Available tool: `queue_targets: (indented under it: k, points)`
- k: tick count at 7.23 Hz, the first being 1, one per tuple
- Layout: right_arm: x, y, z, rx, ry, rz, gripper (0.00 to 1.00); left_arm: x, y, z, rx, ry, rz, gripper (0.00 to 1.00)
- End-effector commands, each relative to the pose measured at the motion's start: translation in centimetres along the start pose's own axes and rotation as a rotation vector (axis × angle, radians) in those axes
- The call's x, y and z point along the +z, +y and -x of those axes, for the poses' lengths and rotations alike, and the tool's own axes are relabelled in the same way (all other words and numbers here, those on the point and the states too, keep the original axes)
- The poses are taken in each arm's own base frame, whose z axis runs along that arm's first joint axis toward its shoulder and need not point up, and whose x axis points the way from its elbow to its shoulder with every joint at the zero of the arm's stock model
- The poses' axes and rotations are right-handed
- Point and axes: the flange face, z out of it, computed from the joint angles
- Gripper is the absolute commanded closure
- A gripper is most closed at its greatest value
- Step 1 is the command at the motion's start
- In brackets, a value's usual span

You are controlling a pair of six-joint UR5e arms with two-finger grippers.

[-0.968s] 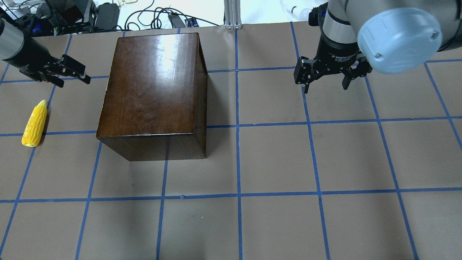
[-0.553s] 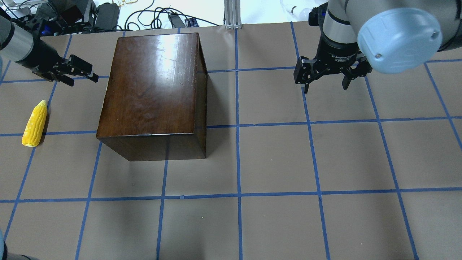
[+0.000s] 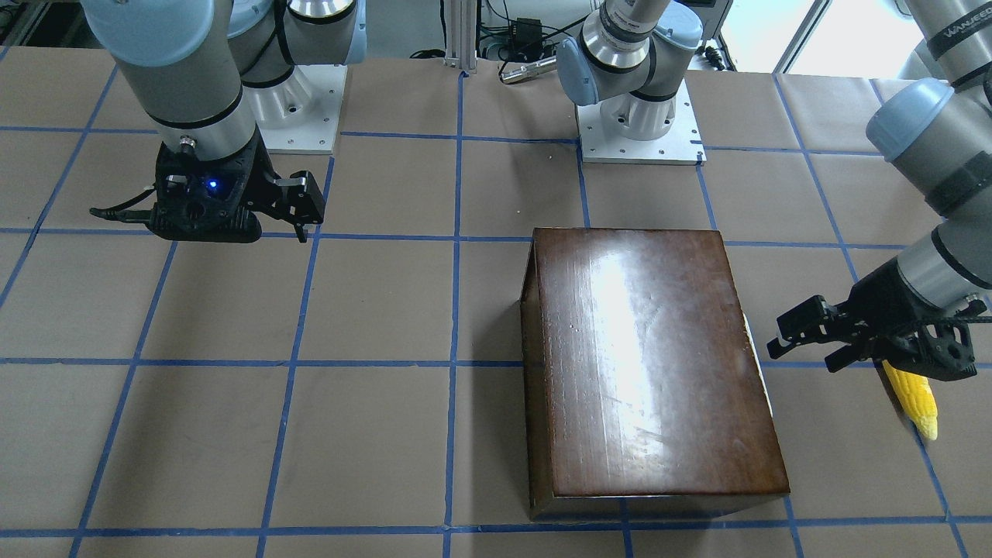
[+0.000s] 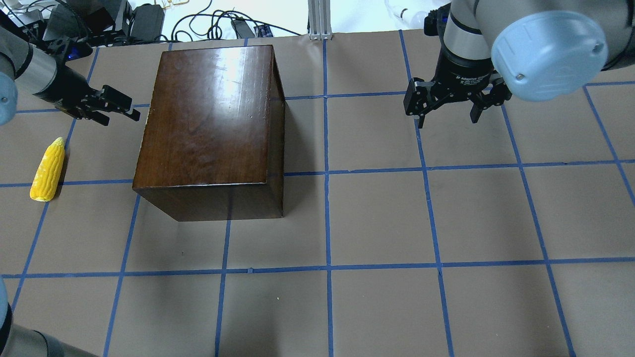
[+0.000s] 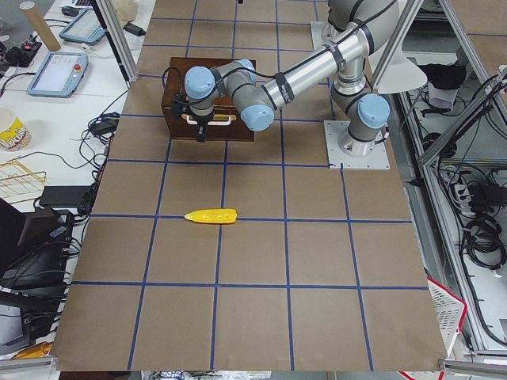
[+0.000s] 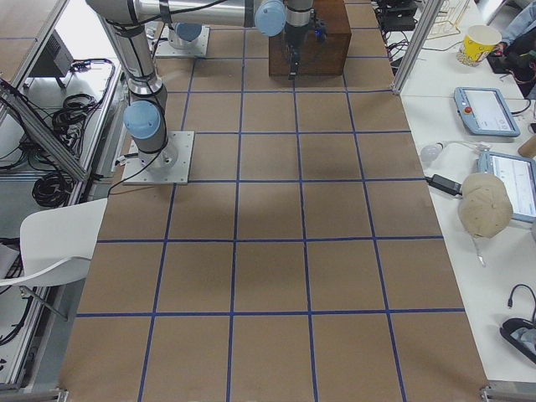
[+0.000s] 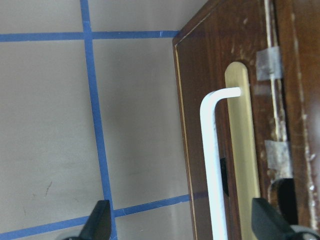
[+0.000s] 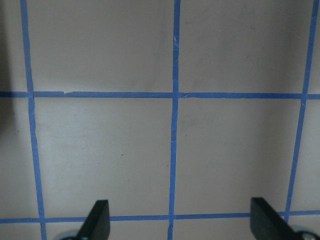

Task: Open drawer and put corn inside
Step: 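Move the left gripper down beside the cabinet to the white drawer handle, then close the left gripper around the white drawer handle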

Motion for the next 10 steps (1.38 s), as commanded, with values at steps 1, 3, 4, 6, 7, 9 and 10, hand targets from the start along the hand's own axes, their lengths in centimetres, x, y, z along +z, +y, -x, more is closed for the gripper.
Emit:
queue_targets:
  k: [1, 3, 4, 6, 7, 9, 10]
  points:
    - [0.0, 0.0, 0.0, 0.000, 0.000, 0.000, 0.00, 0.9, 0.2, 0.7, -0.006, 0.014, 0.013, 0.00]
    - [0.0, 0.0, 0.0, 0.000, 0.000, -0.001, 0.00, 1.2, 0.2, 0.8, -0.018, 0.021, 0.019, 0.00]
    - [0.0, 0.0, 0.0, 0.000, 0.000, 0.000, 0.00, 1.5, 0.1, 0.8, -0.020, 0.025, 0.024, 0.00]
    - [0.0, 0.0, 0.0, 0.000, 0.000, 0.000, 0.00, 2.2, 0.4, 0.6, -0.023, 0.036, 0.036, 0.00]
    - [0.0, 0.0, 0.0, 0.000, 0.000, -0.001, 0.00, 2.2, 0.4, 0.5, -0.022, 0.036, 0.036, 0.00]
    - [0.0, 0.0, 0.0, 0.000, 0.000, -0.001, 0.00, 2.4, 0.3, 0.2, -0.025, 0.060, 0.025, 0.00]
    - [0.0, 0.0, 0.0, 0.000, 0.000, -0.001, 0.00, 2.6, 0.2, 0.3, -0.024, 0.061, 0.028, 0.00]
